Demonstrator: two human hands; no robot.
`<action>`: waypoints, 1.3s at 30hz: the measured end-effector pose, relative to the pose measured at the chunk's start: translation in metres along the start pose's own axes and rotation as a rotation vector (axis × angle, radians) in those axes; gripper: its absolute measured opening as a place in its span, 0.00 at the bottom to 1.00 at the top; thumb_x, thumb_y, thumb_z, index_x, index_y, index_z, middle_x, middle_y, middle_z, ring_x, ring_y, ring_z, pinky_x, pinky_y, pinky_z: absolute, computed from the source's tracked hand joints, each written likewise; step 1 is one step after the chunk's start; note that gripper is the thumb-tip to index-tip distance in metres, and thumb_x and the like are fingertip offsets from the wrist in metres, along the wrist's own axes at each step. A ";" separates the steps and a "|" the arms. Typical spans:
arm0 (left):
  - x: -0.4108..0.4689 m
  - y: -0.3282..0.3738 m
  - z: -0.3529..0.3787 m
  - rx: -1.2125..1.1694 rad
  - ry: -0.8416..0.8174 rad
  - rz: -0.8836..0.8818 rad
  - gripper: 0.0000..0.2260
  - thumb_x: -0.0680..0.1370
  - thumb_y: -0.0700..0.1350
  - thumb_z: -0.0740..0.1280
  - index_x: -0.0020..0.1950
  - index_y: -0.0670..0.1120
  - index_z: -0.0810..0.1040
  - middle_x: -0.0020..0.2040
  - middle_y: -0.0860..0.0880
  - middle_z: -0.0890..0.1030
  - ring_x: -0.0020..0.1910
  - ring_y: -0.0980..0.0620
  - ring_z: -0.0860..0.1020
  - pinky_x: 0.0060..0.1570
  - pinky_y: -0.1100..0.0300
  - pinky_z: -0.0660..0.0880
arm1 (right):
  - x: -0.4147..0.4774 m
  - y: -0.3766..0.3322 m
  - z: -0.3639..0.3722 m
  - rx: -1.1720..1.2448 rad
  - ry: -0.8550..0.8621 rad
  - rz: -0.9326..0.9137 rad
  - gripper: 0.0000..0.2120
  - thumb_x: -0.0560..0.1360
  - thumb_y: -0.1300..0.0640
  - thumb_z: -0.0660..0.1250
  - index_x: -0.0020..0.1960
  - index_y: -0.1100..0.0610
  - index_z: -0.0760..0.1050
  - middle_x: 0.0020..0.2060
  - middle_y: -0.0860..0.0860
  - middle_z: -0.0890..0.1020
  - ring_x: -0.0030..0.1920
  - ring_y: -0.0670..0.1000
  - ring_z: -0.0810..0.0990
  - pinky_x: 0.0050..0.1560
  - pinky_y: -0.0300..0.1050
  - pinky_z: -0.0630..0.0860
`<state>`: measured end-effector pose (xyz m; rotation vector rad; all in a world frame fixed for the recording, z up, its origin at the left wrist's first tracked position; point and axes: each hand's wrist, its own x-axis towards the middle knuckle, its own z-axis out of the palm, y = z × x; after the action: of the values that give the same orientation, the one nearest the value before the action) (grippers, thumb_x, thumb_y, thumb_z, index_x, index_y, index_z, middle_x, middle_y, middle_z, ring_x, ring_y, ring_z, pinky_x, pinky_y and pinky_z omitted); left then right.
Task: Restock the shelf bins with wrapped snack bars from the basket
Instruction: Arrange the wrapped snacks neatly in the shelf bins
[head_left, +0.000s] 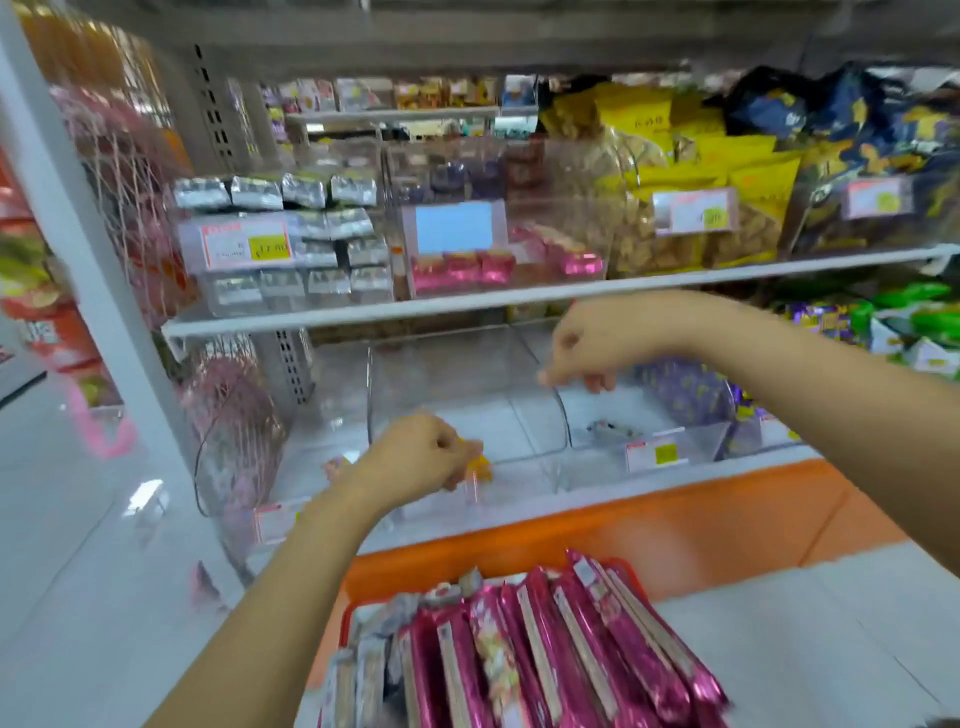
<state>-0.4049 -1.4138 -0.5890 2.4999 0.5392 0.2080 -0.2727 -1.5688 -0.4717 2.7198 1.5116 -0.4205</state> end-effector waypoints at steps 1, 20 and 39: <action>-0.005 -0.011 0.017 0.023 -0.105 -0.051 0.17 0.77 0.54 0.65 0.36 0.44 0.80 0.32 0.52 0.81 0.34 0.54 0.78 0.38 0.60 0.73 | -0.003 0.004 0.018 0.009 -0.103 -0.001 0.18 0.78 0.44 0.63 0.47 0.60 0.79 0.41 0.54 0.85 0.36 0.49 0.80 0.38 0.39 0.72; -0.086 -0.063 0.202 0.159 -0.202 -0.621 0.41 0.74 0.57 0.69 0.74 0.34 0.53 0.46 0.48 0.80 0.44 0.51 0.80 0.37 0.61 0.76 | 0.004 -0.015 0.328 0.204 -0.123 0.354 0.37 0.74 0.50 0.71 0.74 0.58 0.54 0.73 0.58 0.60 0.64 0.57 0.73 0.54 0.50 0.76; -0.065 -0.027 0.132 -1.504 -0.382 -0.454 0.19 0.70 0.37 0.72 0.60 0.36 0.77 0.60 0.36 0.79 0.59 0.40 0.78 0.57 0.42 0.75 | -0.023 0.043 0.251 1.710 -0.359 -0.013 0.25 0.75 0.65 0.64 0.68 0.45 0.71 0.64 0.56 0.77 0.64 0.59 0.76 0.64 0.59 0.73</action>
<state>-0.4383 -1.4862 -0.7154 0.8909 0.4766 -0.0586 -0.3059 -1.6437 -0.7137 2.8413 1.1383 -3.1124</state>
